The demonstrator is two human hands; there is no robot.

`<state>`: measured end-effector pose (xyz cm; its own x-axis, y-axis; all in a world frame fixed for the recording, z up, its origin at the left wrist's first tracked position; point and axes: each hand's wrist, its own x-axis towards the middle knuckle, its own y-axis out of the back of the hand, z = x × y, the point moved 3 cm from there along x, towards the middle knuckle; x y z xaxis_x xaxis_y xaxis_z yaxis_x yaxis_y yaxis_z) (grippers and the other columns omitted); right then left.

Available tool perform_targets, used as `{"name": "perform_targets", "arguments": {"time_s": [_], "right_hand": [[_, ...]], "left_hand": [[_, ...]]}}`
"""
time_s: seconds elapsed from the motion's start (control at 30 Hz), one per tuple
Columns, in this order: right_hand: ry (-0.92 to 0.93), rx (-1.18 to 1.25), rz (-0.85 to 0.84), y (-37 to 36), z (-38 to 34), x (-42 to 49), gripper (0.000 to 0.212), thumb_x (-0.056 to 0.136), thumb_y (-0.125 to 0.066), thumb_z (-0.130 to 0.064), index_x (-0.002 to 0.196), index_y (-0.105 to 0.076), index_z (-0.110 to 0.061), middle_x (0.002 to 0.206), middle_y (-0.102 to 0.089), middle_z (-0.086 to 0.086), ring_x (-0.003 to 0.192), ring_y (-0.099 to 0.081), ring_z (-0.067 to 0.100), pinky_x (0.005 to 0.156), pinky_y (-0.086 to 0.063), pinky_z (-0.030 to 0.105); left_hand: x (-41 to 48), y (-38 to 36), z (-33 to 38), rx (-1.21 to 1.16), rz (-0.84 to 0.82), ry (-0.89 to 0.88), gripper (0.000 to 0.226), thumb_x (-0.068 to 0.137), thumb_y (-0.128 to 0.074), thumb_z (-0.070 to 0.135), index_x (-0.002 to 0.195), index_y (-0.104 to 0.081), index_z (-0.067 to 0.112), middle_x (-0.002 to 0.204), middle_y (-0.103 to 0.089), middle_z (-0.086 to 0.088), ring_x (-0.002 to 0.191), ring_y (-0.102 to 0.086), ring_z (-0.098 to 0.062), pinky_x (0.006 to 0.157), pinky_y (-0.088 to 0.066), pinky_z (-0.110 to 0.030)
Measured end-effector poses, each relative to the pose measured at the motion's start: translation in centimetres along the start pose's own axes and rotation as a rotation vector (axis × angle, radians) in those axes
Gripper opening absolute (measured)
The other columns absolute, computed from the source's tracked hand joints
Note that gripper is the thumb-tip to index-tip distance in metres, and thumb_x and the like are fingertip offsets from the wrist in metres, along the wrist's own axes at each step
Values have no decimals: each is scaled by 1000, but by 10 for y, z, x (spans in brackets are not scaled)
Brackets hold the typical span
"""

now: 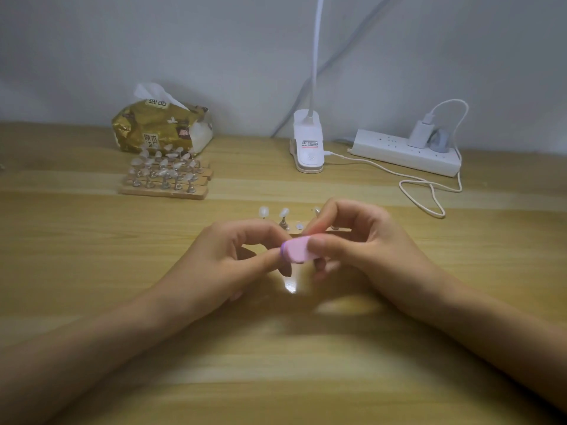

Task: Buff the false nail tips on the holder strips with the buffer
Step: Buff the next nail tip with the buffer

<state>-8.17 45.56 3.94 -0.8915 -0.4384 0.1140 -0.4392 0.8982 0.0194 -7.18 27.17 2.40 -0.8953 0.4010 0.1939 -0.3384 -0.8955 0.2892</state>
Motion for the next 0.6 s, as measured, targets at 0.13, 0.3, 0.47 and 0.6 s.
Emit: {"name": "perform_targets", "arguments": {"time_s": [0.13,0.3,0.47,0.6], "right_hand": [[-10,40,6,0,1,-1,14,77,-79,-8,75,-67,-13,77,-69,6,61,-61,13,59,-56,23],[-1,38,58,6,0,0,13,76,-78,-9,76,-65,-10,77,-70,5,60,-61,12,58,-56,21],[24,-20,-35,-3,2,-2,14,78,-79,-6,79,-65,-9,79,-71,8,62,-64,14,57,-55,21],[19,57,81,8,0,1,11,76,-74,-10,76,-63,-8,80,-69,10,59,-60,12,58,-55,21]], "left_hand": [[0,0,0,-14,-7,6,9,84,-67,34,80,-73,28,69,-69,7,36,-37,-2,37,-28,-12],[0,1,1,-27,9,15,11,84,-66,34,81,-73,27,74,-70,4,36,-37,-4,37,-28,-12],[-1,0,1,-34,3,27,13,81,-70,39,82,-73,27,69,-67,7,36,-36,-3,37,-27,-12],[0,1,1,-54,-6,27,11,84,-64,34,83,-73,28,77,-71,1,38,-35,-8,38,-27,-13]]}}
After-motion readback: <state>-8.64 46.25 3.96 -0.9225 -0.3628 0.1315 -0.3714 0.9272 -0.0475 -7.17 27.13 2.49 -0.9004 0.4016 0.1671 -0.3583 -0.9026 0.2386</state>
